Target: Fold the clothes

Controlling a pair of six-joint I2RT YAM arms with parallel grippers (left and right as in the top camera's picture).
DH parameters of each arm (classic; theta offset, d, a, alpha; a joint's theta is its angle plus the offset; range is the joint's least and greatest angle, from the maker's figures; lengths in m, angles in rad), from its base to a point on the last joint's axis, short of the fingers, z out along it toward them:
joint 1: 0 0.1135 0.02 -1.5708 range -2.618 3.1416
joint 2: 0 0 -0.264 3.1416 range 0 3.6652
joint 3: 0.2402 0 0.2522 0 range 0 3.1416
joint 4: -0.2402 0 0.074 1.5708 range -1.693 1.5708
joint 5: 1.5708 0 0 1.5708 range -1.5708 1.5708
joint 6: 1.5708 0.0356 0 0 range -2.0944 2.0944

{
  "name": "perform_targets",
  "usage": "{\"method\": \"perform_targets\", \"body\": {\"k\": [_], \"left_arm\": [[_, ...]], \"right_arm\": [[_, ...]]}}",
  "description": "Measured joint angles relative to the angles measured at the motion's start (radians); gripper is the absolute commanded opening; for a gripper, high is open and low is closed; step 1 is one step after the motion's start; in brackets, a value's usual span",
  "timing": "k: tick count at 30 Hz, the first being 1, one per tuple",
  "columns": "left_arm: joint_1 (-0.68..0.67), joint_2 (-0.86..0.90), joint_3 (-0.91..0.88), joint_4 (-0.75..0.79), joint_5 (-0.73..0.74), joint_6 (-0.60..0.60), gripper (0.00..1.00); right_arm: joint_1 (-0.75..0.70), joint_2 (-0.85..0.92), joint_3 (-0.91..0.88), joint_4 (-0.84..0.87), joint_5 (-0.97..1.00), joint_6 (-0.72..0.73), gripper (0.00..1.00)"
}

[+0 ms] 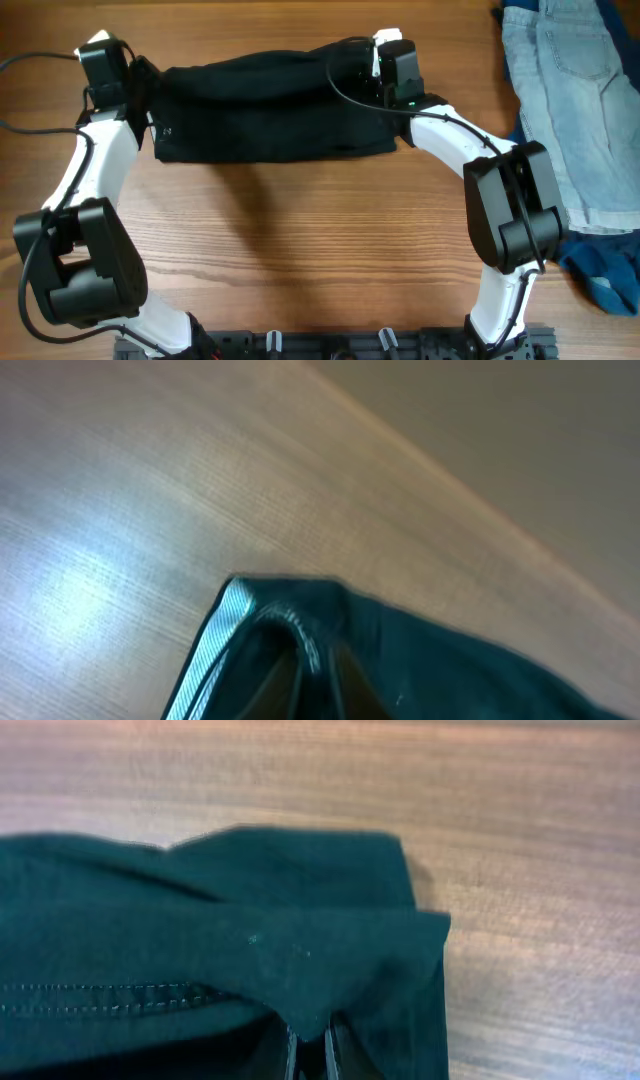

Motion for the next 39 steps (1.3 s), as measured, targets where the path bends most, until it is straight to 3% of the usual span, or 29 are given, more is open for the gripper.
{"method": "perform_targets", "body": {"k": [1,2,4,5,6,10,13,16,19,20,22,23,24,25,26,28,32,39], "left_arm": [[0.0,0.001,0.0,0.037,-0.002,0.0,0.57],[0.0,0.001,0.0,0.072,-0.005,0.0,1.0],[-0.004,0.001,0.0,0.109,-0.008,0.0,1.0],[-0.008,0.001,0.0,0.113,-0.01,0.0,1.0],[-0.016,0.003,0.0,0.114,-0.01,-0.003,1.0],[-0.023,0.008,0.0,0.083,-0.009,-0.003,1.0],[-0.023,0.008,0.003,-0.059,0.055,-0.003,1.0],[-0.023,0.008,0.004,-0.165,0.115,-0.003,1.0],[-0.023,-0.026,0.003,-0.194,0.143,-0.003,1.0],[-0.023,-0.063,0.002,-0.194,0.146,-0.003,0.97],[-0.029,-0.167,0.003,-0.206,0.156,0.001,0.8],[-0.039,-0.228,0.003,-0.227,0.163,0.015,0.64],[-0.056,-0.27,0.005,-0.244,0.169,0.037,0.4],[-0.085,-0.293,0.009,-0.263,0.177,0.066,0.19],[-0.118,-0.293,0.01,-0.289,0.177,0.09,0.11],[-0.151,-0.275,0.009,-0.319,0.174,0.114,0.05],[-0.09,-0.316,0.008,-0.323,0.162,0.064,0.04],[-0.06,-0.445,0.008,-0.415,0.155,0.044,0.04]], "right_arm": [[0.0,0.0,0.0,0.019,0.003,0.0,0.05],[0.0,0.0,0.0,0.022,0.005,0.0,0.13],[0.0,0.0,0.0,0.032,0.01,0.006,0.76],[0.0,0.0,0.0,0.044,0.014,0.016,0.92],[0.0,0.0,0.0,0.058,0.021,0.018,1.0],[-0.007,0.0,0.0,0.064,0.029,0.035,1.0],[-0.017,-0.049,0.003,-0.056,-0.129,0.029,0.93],[-0.008,-0.103,0.025,-0.073,-0.339,-0.044,0.87],[0.029,-0.108,0.032,-0.076,-0.412,-0.099,0.83],[0.051,-0.108,0.032,-0.076,-0.414,-0.11,0.77],[0.08,-0.108,0.031,-0.068,-0.422,-0.124,0.6],[0.085,-0.108,0.031,-0.054,-0.43,-0.129,0.33],[0.085,-0.108,0.032,-0.037,-0.444,-0.129,0.13],[0.085,-0.108,0.032,-0.034,-0.458,-0.126,0.09],[0.084,-0.108,0.032,-0.025,-0.475,-0.12,0.07],[0.105,-0.1,0.032,0.056,-0.492,-0.106,0.04],[0.191,0.008,0.047,0.241,-0.512,-0.069,0.04],[0.22,0.281,0.181,0.219,-0.517,-0.05,0.04]]}}
